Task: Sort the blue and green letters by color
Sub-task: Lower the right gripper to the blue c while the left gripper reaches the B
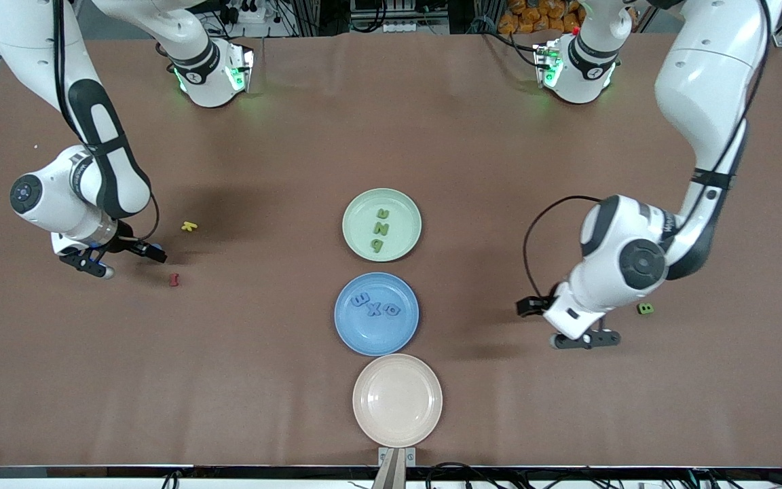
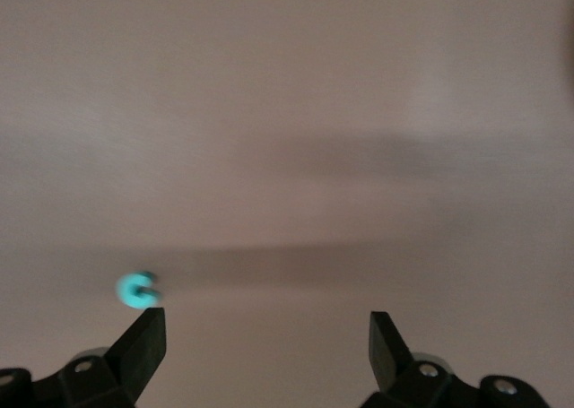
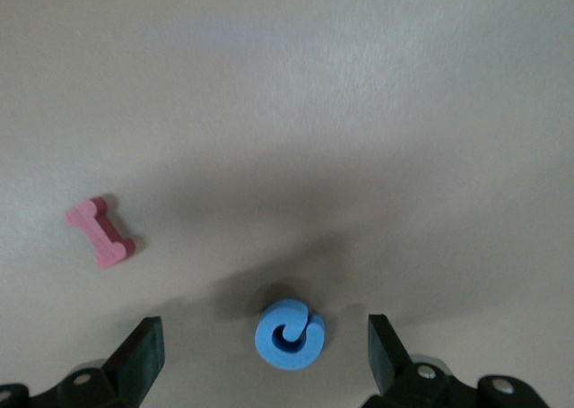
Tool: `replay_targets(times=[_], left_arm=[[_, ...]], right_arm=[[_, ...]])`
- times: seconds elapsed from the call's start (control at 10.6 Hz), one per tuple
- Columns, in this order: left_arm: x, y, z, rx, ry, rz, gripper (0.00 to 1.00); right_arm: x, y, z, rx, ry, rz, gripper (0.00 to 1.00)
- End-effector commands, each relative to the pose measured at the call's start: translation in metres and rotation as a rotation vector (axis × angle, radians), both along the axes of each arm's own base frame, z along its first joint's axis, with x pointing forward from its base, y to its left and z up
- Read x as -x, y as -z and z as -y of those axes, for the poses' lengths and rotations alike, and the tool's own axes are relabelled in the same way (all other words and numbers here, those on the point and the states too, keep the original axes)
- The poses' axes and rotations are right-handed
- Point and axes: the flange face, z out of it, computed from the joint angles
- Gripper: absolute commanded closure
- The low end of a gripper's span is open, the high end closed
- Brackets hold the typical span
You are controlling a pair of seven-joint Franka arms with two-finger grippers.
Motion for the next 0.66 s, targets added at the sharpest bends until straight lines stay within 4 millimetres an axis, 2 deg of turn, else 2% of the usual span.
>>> replay_targets(times=[0.0, 0.19, 0.38, 0.47, 0.57], left_arm=[[-0.015, 0.019, -0.076, -0.111, 0.147, 0.010, 0.00], [-0.019, 0.028, -0.121, -0.112, 0.185, 0.002, 0.00], [-0.018, 0.036, -0.154, -0.111, 0.149, -0.015, 0.00], [-0.014, 0.046, -0.183, -0.111, 0.138, -0.035, 0.00], [-0.013, 0.048, -0.189, -0.109, 0.162, -0.039, 0.00]], right_arm=[[0.020, 0.000, -0.003, 0.005, 0.023, -0.002, 0.00], [0.023, 0.006, 0.000, 0.029, 0.024, 0.012, 0.10], [0.024, 0.010, 0.001, 0.036, 0.026, 0.011, 0.25], [0.023, 0.011, 0.002, 0.047, 0.024, 0.022, 0.30], [0.024, 0.016, 0.002, 0.052, 0.025, 0.016, 0.42]])
